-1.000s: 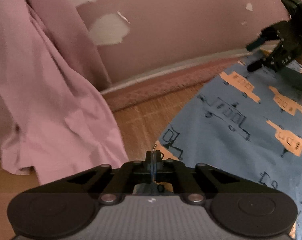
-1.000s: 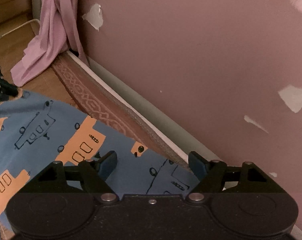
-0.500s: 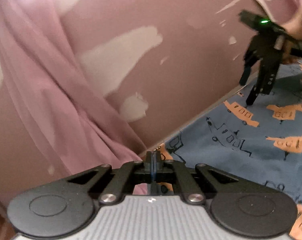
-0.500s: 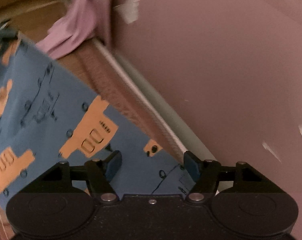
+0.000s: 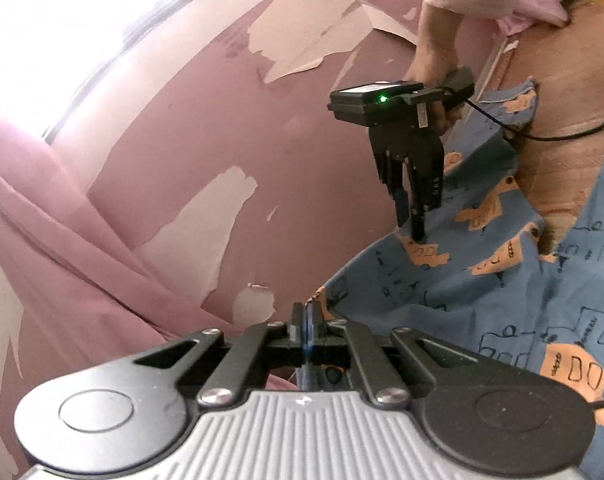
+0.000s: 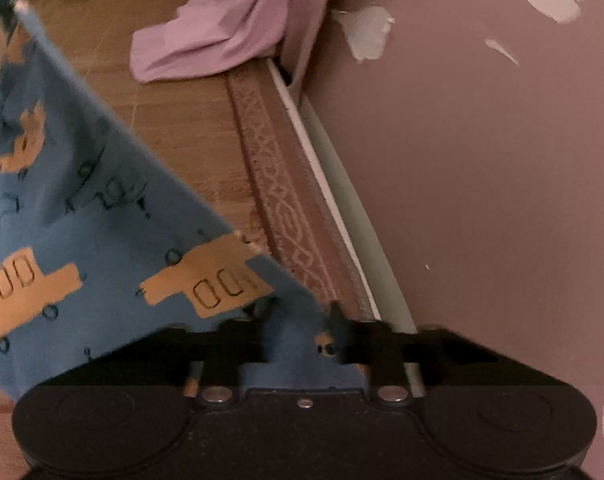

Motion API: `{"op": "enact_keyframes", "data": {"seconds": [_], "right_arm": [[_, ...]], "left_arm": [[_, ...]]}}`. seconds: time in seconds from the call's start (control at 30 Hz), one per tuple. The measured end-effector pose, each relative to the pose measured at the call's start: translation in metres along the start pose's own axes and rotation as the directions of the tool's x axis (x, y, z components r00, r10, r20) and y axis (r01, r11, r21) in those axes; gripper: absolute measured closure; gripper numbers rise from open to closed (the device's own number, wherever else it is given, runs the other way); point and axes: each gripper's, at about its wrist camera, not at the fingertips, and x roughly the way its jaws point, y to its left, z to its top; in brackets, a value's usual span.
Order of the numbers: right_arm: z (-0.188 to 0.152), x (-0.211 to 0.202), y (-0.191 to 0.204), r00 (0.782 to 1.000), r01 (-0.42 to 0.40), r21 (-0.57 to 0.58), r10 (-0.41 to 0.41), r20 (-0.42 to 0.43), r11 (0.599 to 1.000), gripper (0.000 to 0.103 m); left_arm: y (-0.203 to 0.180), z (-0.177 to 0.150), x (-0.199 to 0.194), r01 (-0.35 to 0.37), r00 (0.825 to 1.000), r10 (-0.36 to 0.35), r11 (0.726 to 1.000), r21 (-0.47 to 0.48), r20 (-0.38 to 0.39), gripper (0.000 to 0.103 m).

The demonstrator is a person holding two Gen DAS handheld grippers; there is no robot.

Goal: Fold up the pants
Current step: 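Lift both hems and carry them toward the waistband, folding the legs over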

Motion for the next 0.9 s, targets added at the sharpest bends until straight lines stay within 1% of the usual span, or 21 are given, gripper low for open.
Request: {"op": "enact_keyframes", "data": {"seconds": [0.07, 0.13, 0.23, 0.3, 0.37, 0.43, 0.53, 0.63, 0.7, 0.77, 0.83, 0.9], "right_arm": [[-0.003, -0.001, 0.01, 1.0, 0.03, -0.031, -0.03, -0.005, 0.999, 0.1], [-0.008, -0.005, 0.016, 0.998, 0.059, -0.016, -0.059, 0.009, 0.998, 0.101], [-0.02, -0.017, 0.027, 0.991, 0.126, 0.019, -0.126, 0.032, 0.992, 0.103], [-0.027, -0.03, 0.038, 0.982, 0.182, 0.024, -0.183, 0.045, 0.983, 0.103], [-0.032, -0.048, 0.049, 0.967, 0.246, 0.026, -0.247, 0.065, 0.969, 0.103], [-0.037, -0.068, 0.058, 0.953, 0.29, 0.047, -0.293, 0.079, 0.956, 0.103], [-0.043, -0.104, 0.08, 0.928, 0.355, 0.068, -0.36, 0.09, 0.932, 0.103], [-0.048, -0.14, 0.108, 0.909, 0.402, 0.054, -0.406, 0.099, 0.914, 0.103], [-0.05, -0.164, 0.132, 0.901, 0.419, 0.052, -0.422, 0.098, 0.907, 0.103], [-0.053, -0.188, 0.165, 0.895, 0.438, 0.042, -0.44, 0.08, 0.898, 0.103], [-0.056, -0.207, 0.197, 0.898, 0.435, 0.037, -0.436, 0.06, 0.9, 0.103], [-0.059, -0.22, 0.234, 0.898, 0.437, 0.013, -0.437, 0.043, 0.899, 0.103]], "left_arm": [[0.0, 0.002, -0.003, -0.001, 1.0, 0.001, 1.0, 0.007, -0.004, 0.102], [0.0, 0.001, -0.006, -0.007, 1.0, 0.007, 1.0, 0.016, -0.002, 0.102], [-0.001, 0.0, -0.012, -0.018, 1.0, 0.018, 1.0, 0.018, -0.012, 0.102], [0.0, 0.0, -0.015, -0.024, 0.999, 0.025, 1.0, 0.009, -0.027, 0.102], [0.002, 0.0, -0.016, -0.023, 0.999, 0.023, 1.0, -0.011, -0.047, 0.102], [0.007, 0.0, -0.018, -0.02, 0.998, 0.017, 0.999, -0.044, -0.063, 0.102], [0.024, 0.003, -0.022, 0.031, 0.996, -0.044, 0.986, -0.165, -0.08, 0.102], [0.037, 0.005, -0.032, 0.061, 0.993, -0.084, 0.969, -0.238, -0.085, 0.102], [0.042, 0.006, -0.046, 0.089, 0.99, -0.114, 0.962, -0.257, -0.082, 0.102], [0.04, 0.007, -0.062, 0.123, 0.986, -0.146, 0.96, -0.25, -0.076, 0.103], [0.039, 0.006, -0.081, 0.156, 0.982, -0.174, 0.963, -0.218, -0.066, 0.103], [0.035, 0.003, -0.101, 0.197, 0.974, -0.215, 0.958, -0.21, -0.067, 0.103]]}}
